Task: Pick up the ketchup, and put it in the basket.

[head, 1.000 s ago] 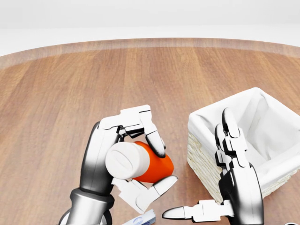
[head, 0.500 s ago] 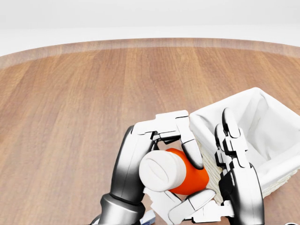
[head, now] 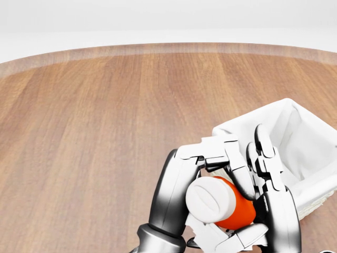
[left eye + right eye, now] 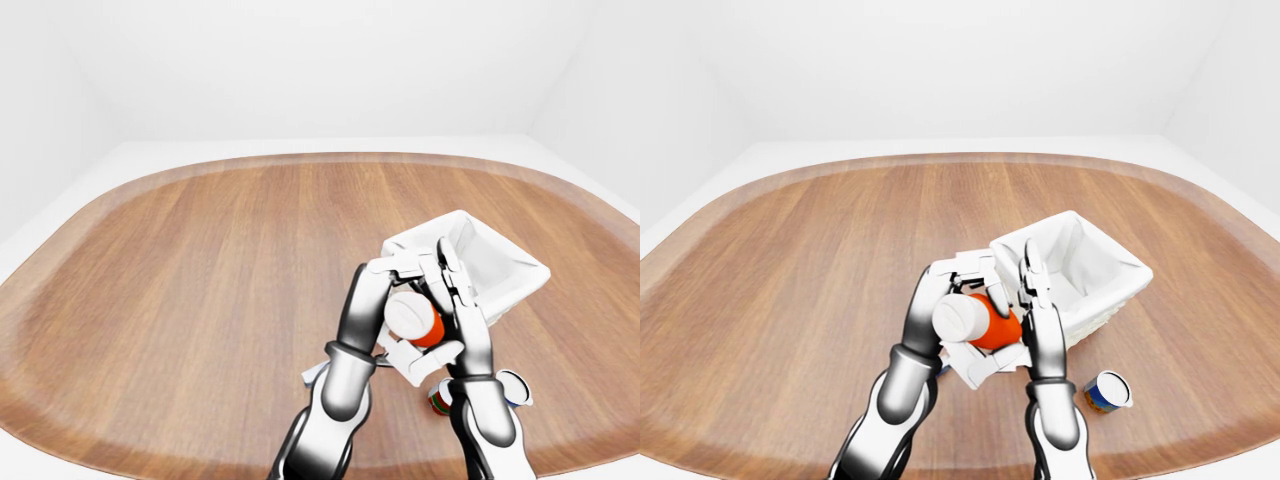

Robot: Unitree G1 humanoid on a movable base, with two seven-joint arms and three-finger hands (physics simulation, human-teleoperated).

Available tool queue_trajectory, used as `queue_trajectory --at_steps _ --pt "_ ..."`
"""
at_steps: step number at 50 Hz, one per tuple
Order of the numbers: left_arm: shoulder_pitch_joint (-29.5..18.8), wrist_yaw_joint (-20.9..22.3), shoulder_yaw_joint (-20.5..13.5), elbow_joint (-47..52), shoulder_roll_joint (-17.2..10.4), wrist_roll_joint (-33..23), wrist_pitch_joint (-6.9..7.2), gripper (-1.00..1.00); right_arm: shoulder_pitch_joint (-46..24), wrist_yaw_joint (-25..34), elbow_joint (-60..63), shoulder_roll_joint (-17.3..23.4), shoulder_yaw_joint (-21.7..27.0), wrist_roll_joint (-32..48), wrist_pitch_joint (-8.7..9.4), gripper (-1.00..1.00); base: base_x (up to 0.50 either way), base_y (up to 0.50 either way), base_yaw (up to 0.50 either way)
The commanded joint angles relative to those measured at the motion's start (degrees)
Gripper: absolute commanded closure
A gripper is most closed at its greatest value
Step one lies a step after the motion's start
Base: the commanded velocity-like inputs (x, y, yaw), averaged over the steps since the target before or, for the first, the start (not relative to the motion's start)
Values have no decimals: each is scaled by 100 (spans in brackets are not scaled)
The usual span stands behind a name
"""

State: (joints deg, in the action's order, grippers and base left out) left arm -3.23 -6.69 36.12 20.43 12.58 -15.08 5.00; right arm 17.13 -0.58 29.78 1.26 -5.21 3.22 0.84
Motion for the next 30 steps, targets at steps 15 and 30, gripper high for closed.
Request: queue_trajectory --at_steps 15,30 --pt "78 -98 480 -386 92 45 0 94 -28 8 63 -9 -159 30 -32 -100 0 0 0" --pt "36 -97 377 -429 106 49 0 -100 17 26 4 4 -170 55 -258 100 0 0 0"
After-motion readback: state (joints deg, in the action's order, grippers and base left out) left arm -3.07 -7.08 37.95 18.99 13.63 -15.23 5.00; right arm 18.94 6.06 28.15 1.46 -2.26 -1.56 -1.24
